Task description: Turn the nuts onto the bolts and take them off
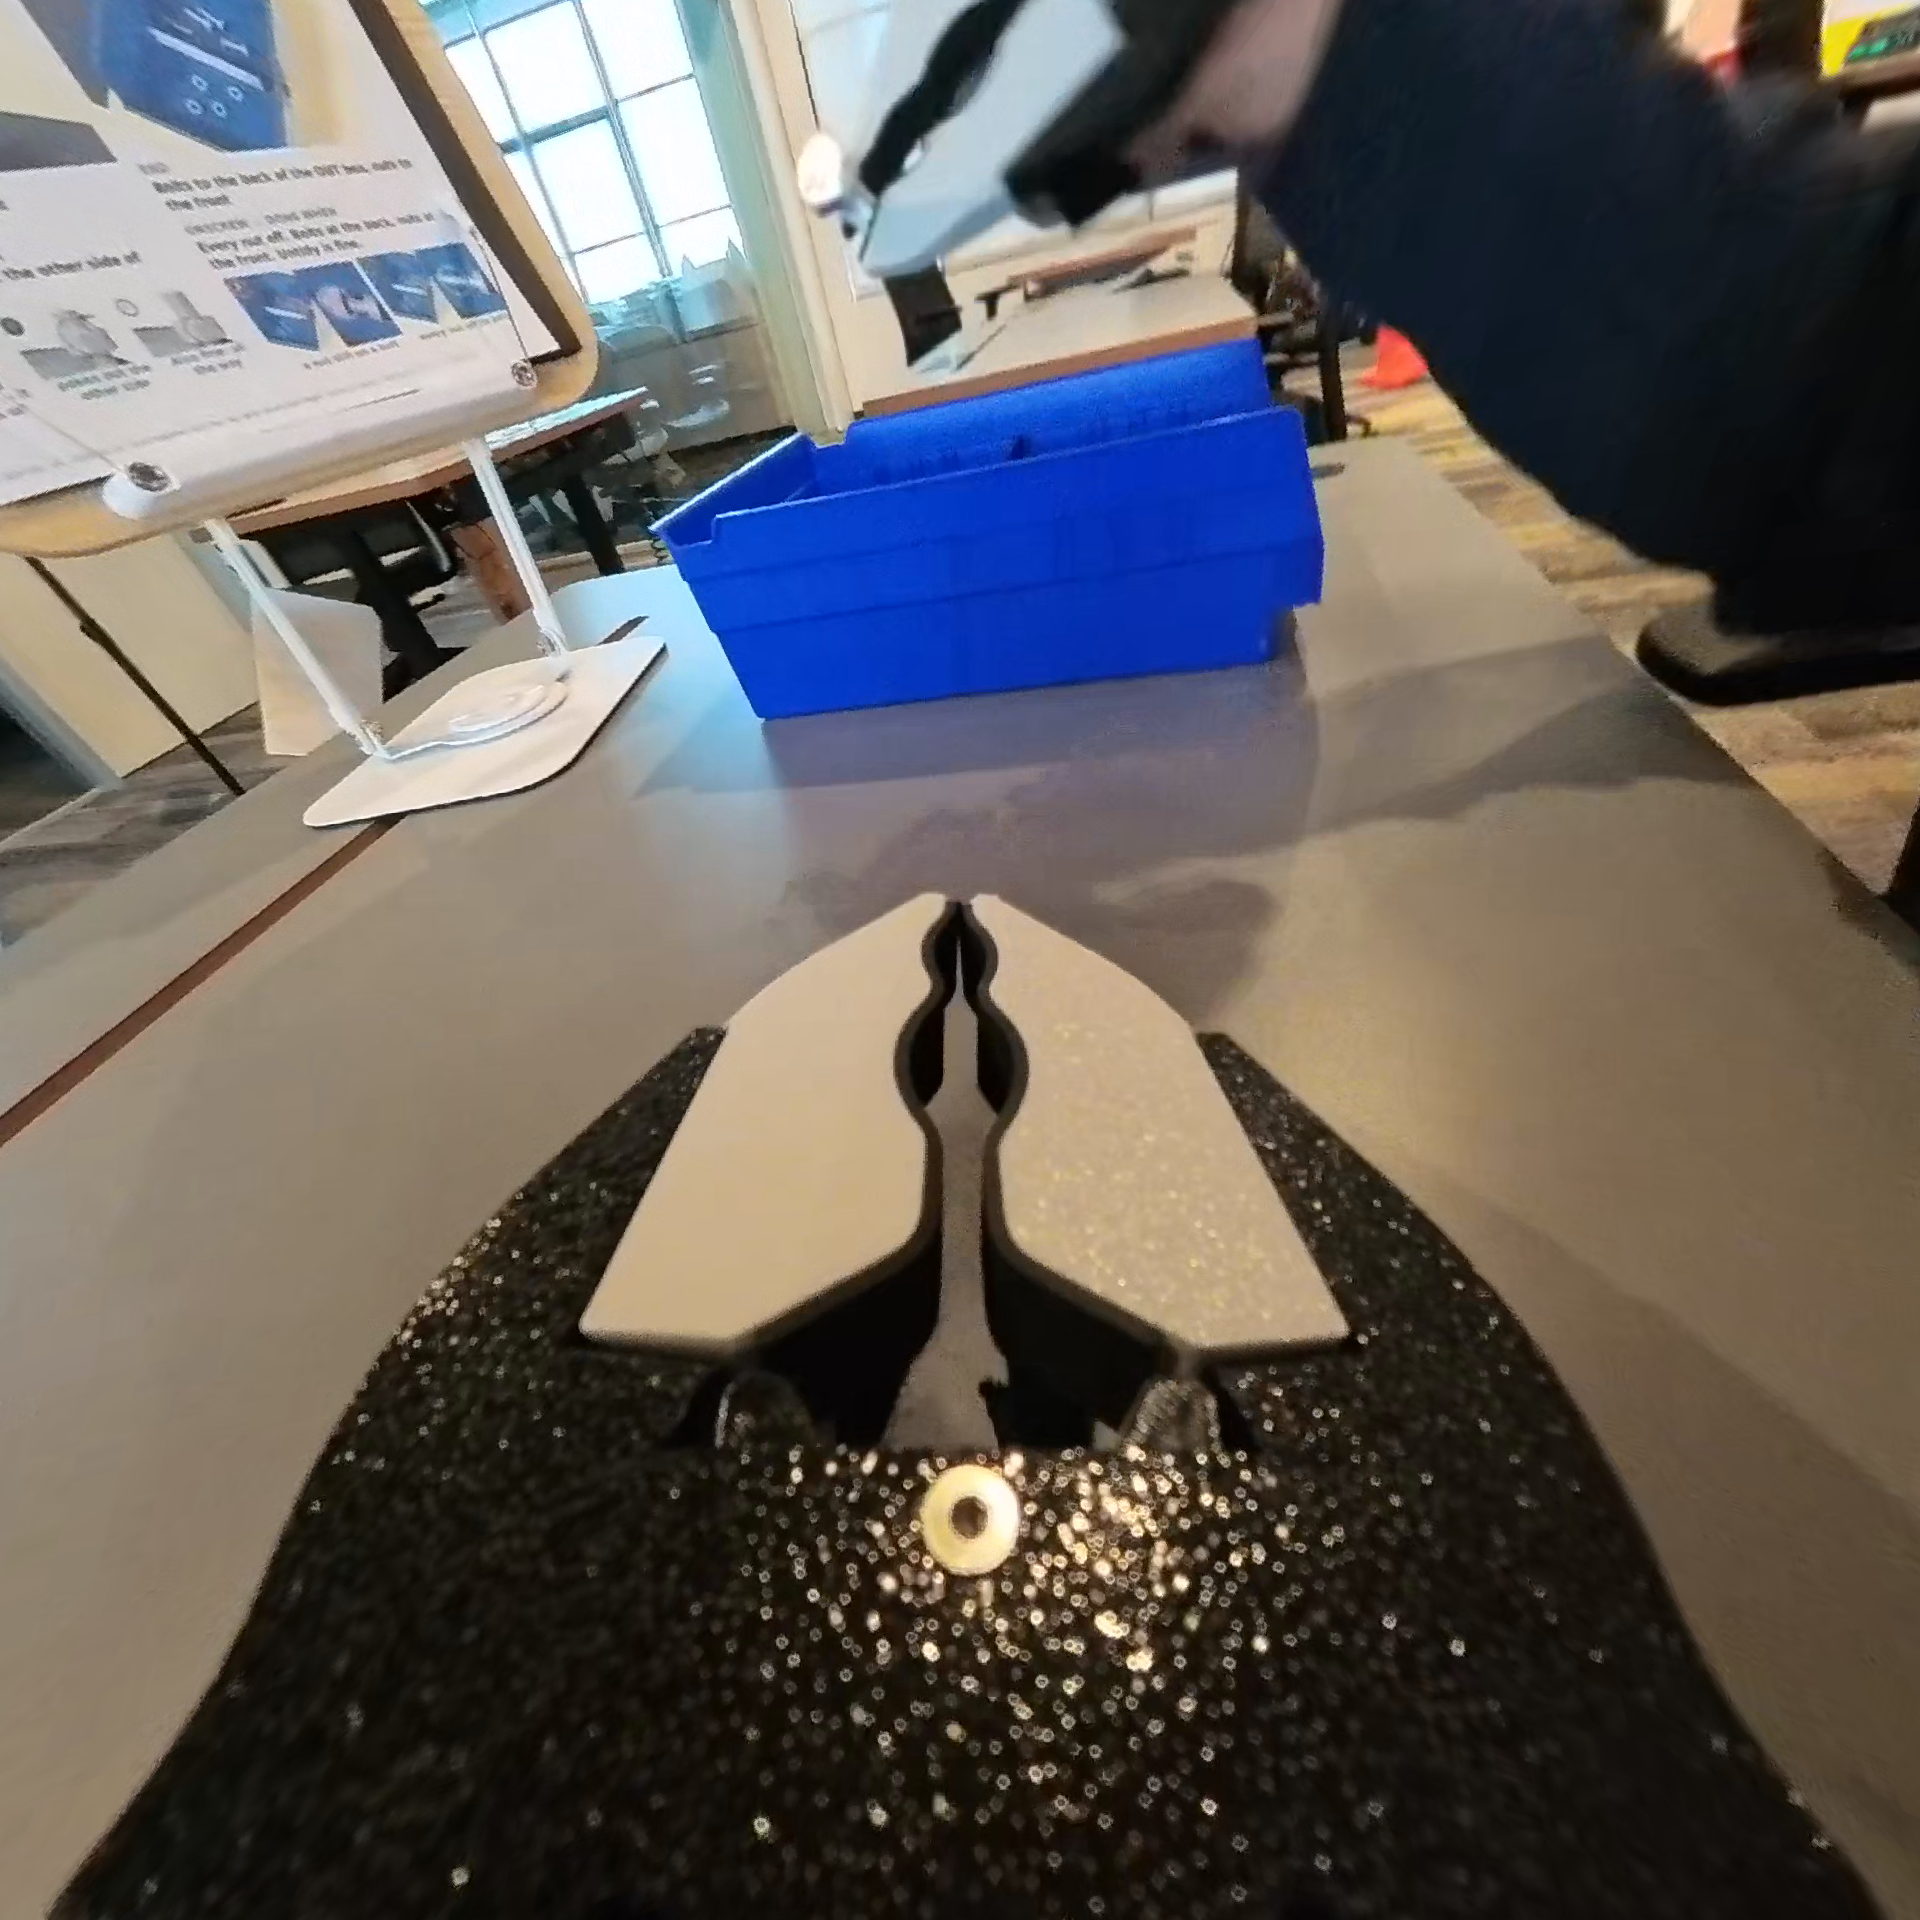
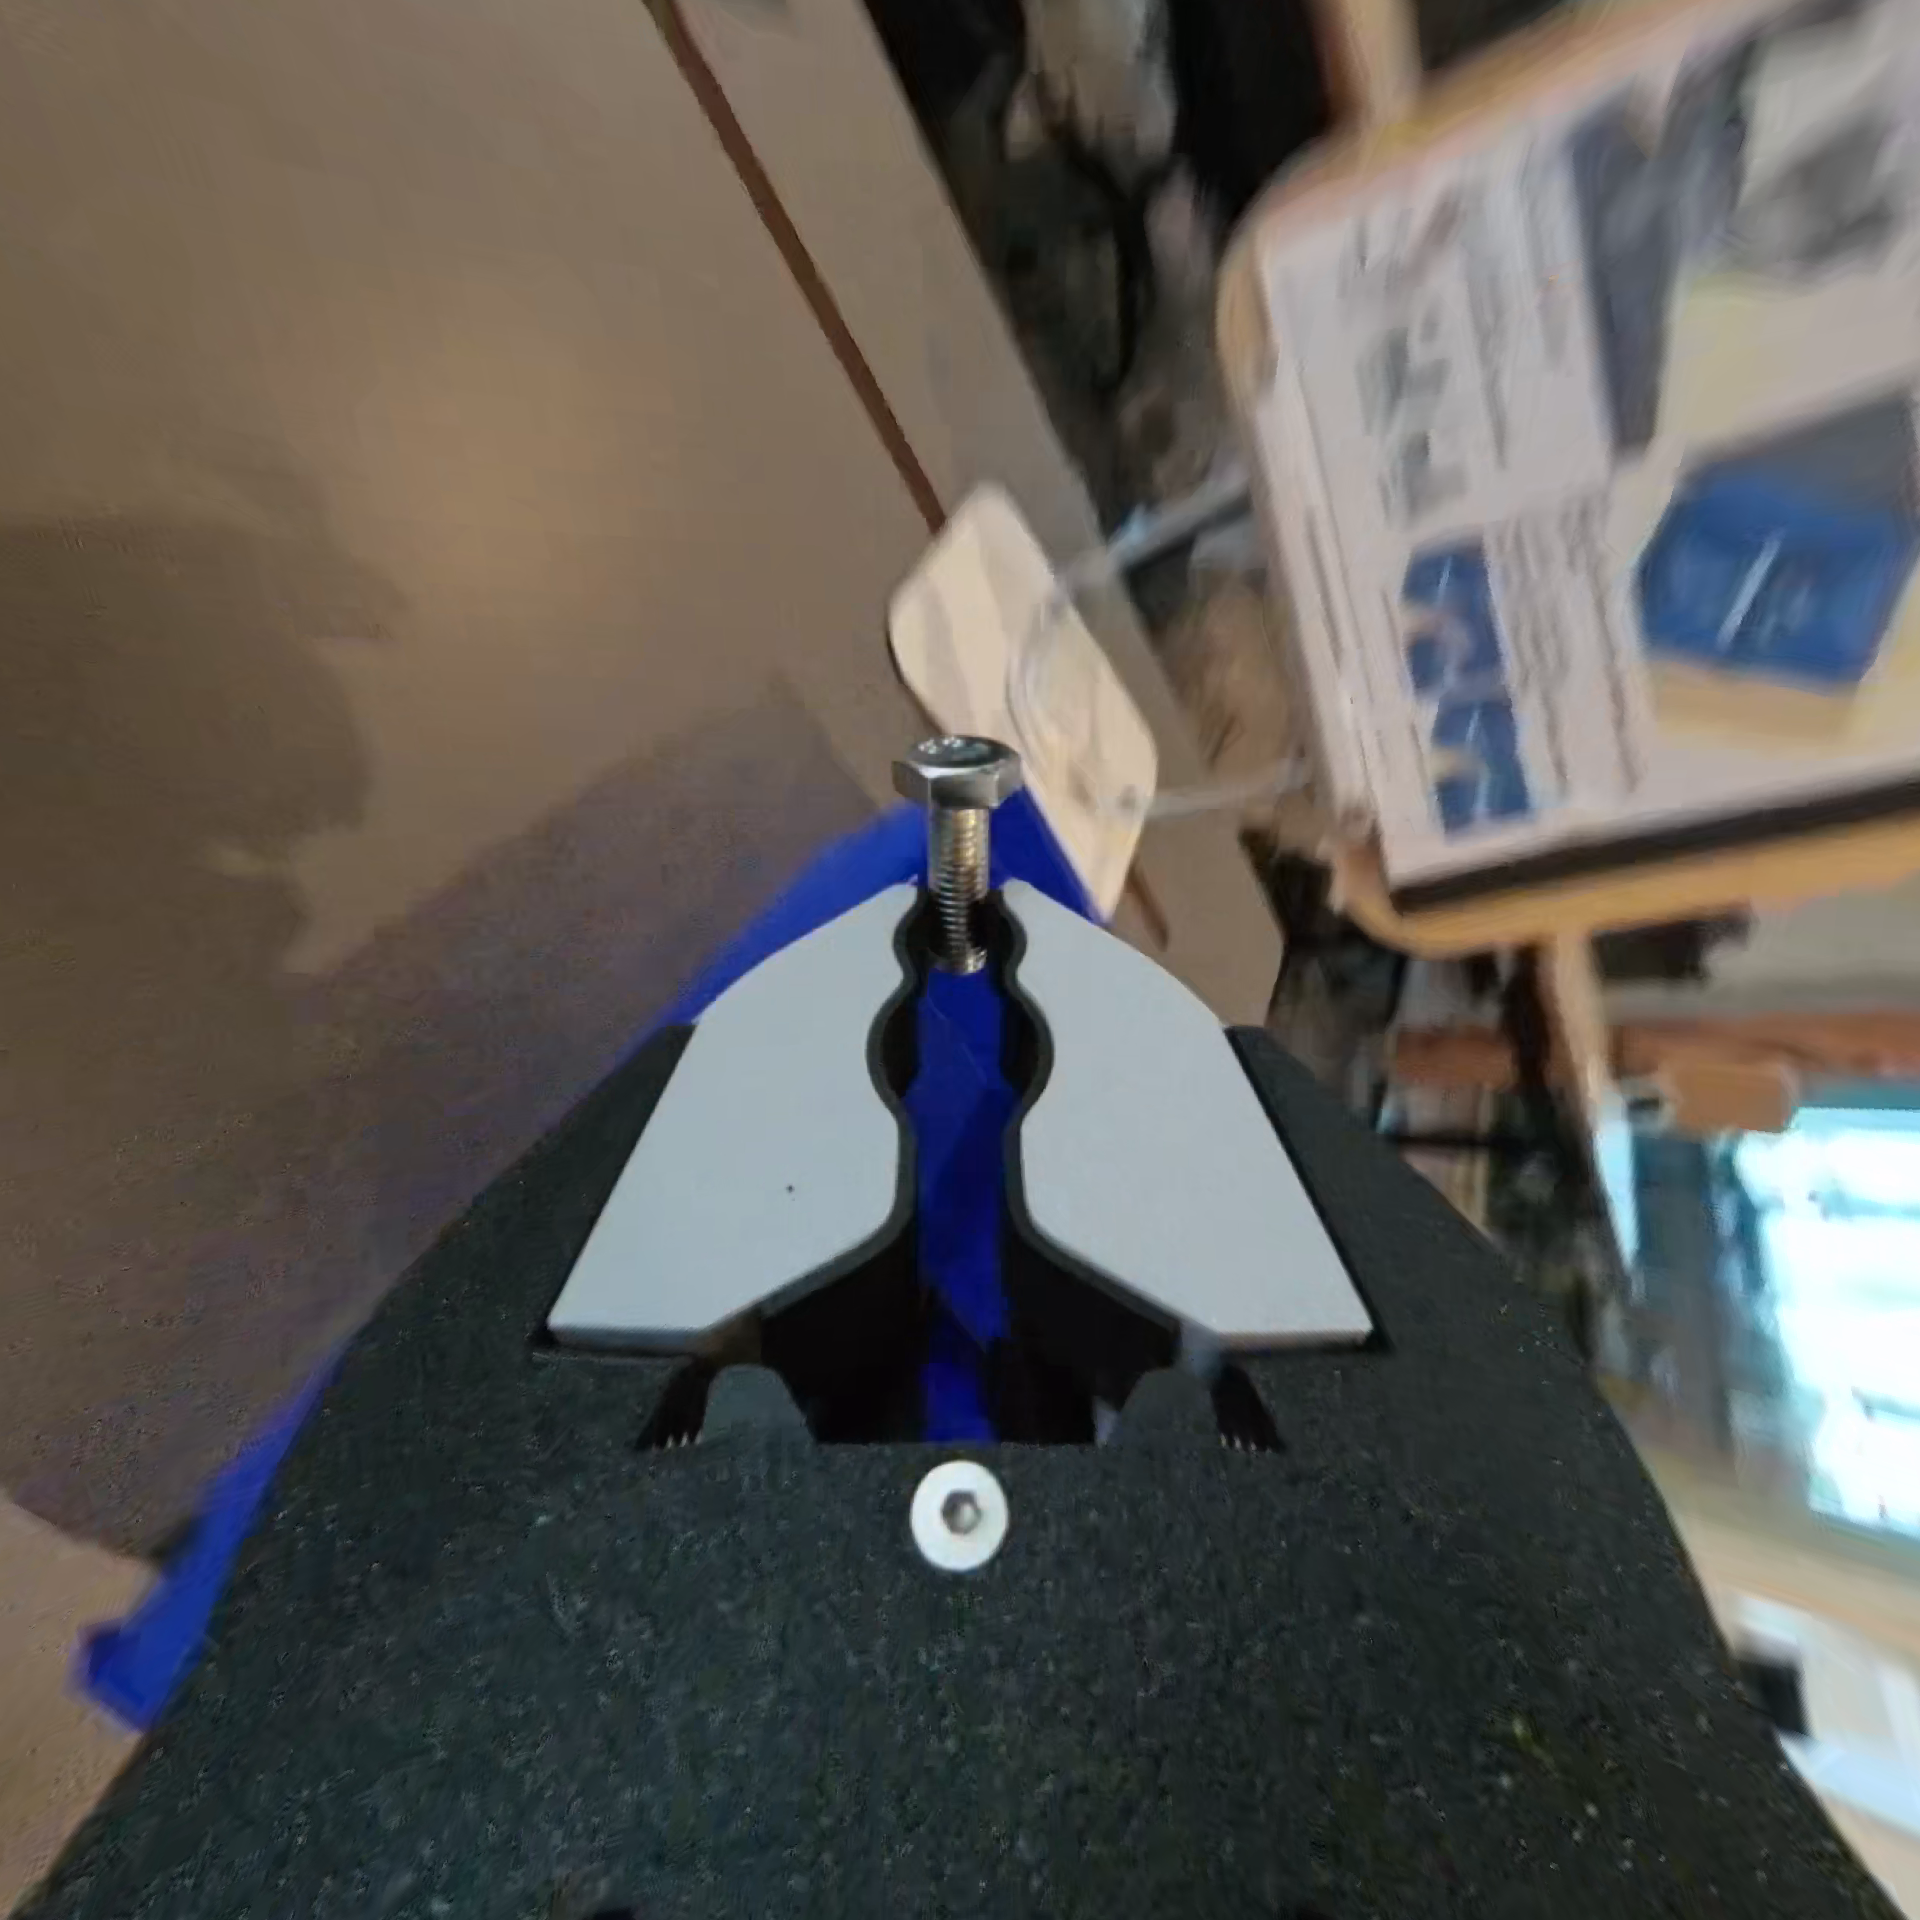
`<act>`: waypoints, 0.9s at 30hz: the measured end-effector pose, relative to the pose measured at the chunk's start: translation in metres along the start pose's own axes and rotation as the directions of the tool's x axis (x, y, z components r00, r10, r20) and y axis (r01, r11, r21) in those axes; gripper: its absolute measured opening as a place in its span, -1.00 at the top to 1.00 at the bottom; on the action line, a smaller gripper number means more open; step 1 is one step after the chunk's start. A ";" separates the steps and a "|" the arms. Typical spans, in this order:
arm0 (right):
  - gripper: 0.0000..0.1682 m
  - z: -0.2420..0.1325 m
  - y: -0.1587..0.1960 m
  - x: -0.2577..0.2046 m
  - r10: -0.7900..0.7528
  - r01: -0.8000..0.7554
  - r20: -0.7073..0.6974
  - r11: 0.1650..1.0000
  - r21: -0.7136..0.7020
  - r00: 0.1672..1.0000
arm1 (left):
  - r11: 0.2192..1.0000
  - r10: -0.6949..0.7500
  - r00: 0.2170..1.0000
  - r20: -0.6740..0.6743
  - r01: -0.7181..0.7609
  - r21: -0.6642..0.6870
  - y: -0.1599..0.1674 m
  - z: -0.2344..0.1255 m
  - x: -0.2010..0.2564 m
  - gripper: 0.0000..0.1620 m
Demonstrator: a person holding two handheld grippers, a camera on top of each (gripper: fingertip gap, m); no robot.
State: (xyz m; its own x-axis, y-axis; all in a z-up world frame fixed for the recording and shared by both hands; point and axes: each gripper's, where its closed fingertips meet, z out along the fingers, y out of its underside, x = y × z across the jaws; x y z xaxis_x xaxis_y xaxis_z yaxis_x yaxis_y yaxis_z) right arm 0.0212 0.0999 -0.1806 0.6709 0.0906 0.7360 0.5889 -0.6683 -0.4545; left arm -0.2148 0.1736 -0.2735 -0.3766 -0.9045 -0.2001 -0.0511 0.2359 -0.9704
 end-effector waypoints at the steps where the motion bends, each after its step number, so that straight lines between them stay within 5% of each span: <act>1: 0.88 0.009 0.025 0.012 0.041 -0.037 0.043 0.994 -0.101 0.998 | 1.000 0.005 1.000 -0.002 -0.005 -0.008 0.001 0.001 0.001 1.00; 7: 0.88 0.068 0.137 0.015 0.273 -0.053 0.366 0.858 -0.511 0.890 | 0.997 0.045 0.999 -0.014 -0.046 -0.054 0.006 0.005 0.006 1.00; 13: 0.88 0.105 0.176 -0.007 0.334 0.063 0.476 0.763 -0.644 0.813 | 0.990 0.091 0.996 -0.022 -0.093 -0.101 0.013 0.008 0.011 1.00; 19: 0.75 0.115 0.169 -0.019 0.409 0.001 0.488 0.766 -0.643 0.771 | 0.980 0.133 0.991 -0.018 -0.134 -0.146 0.018 0.011 0.013 1.00; 22: 0.73 0.109 0.159 -0.002 0.401 -0.057 0.421 0.776 -0.628 0.814 | 0.977 0.139 0.990 -0.008 -0.138 -0.163 0.021 0.012 0.011 1.00; 27: 0.75 0.064 0.062 0.038 0.389 -0.316 0.185 0.889 -0.331 0.902 | 0.976 0.121 0.991 0.049 -0.110 -0.188 0.023 0.010 0.001 1.00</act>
State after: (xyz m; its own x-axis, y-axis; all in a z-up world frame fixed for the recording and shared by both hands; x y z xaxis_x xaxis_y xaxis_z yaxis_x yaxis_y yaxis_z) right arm 0.1124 0.1093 -0.2131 0.9180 -0.0416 0.3944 0.1627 -0.8674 -0.4702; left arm -0.2074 0.1749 -0.2974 -0.3340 -0.8857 -0.3224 -0.1823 0.3963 -0.8998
